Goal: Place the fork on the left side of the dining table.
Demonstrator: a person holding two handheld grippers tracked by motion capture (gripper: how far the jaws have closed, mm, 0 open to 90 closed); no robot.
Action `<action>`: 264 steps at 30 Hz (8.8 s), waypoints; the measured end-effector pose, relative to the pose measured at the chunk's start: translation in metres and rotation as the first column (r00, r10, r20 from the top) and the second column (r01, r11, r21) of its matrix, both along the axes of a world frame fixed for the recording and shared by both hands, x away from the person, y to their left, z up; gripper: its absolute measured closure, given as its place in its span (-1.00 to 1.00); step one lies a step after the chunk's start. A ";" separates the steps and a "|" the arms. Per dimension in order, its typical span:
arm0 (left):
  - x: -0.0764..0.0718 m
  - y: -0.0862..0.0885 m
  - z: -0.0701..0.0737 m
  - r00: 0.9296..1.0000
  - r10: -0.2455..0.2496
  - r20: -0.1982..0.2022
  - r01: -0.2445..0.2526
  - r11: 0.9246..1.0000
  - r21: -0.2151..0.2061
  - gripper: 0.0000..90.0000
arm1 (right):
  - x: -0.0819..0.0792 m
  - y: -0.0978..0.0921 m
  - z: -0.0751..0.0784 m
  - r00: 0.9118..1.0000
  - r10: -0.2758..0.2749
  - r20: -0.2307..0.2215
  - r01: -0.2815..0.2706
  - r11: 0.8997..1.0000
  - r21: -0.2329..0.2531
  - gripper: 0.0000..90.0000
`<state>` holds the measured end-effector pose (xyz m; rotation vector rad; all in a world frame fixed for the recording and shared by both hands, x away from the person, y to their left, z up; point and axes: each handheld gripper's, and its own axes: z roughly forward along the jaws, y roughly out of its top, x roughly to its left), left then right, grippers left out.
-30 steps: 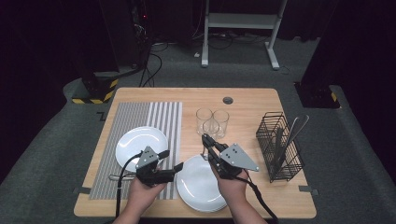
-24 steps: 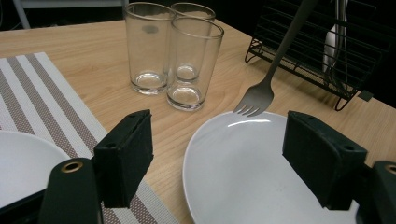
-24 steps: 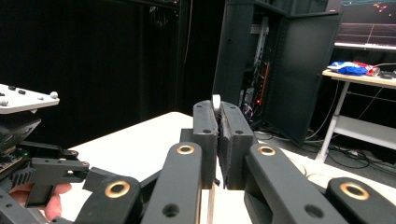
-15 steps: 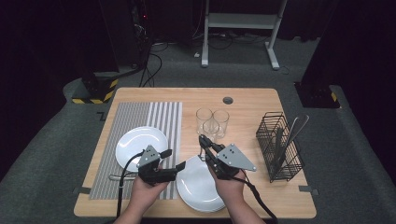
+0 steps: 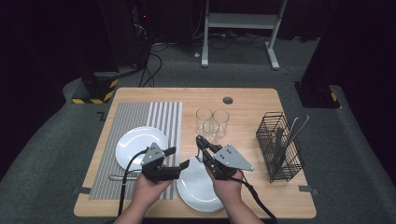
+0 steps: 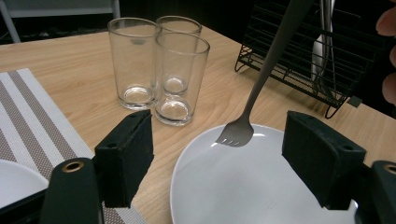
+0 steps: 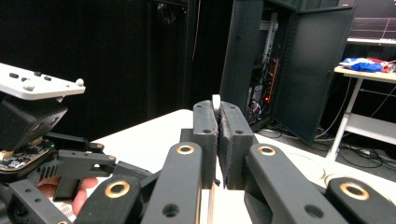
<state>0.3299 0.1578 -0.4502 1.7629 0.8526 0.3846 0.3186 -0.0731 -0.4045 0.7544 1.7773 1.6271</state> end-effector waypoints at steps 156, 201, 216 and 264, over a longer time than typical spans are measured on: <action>0.003 -0.004 0.018 0.987 0.062 0.148 -0.057 0.998 -0.035 0.78 | -0.003 0.008 -0.018 0.996 0.038 -0.086 -0.039 0.999 -0.010 0.59; 0.017 0.052 0.025 0.969 0.183 0.167 -0.171 0.982 -0.082 0.77 | 0.022 -0.094 -0.108 0.934 -0.255 -0.251 0.201 0.954 -0.223 0.42; 0.041 0.066 0.029 0.967 0.195 0.166 -0.189 0.981 -0.053 0.77 | 0.024 -0.107 -0.114 0.897 -0.326 -0.300 0.254 0.933 -0.255 0.47; 0.127 0.075 0.038 0.954 0.255 0.159 -0.247 0.967 -0.068 0.77 | 0.035 -0.112 -0.122 0.833 -0.402 -0.381 0.303 0.906 -0.294 0.41</action>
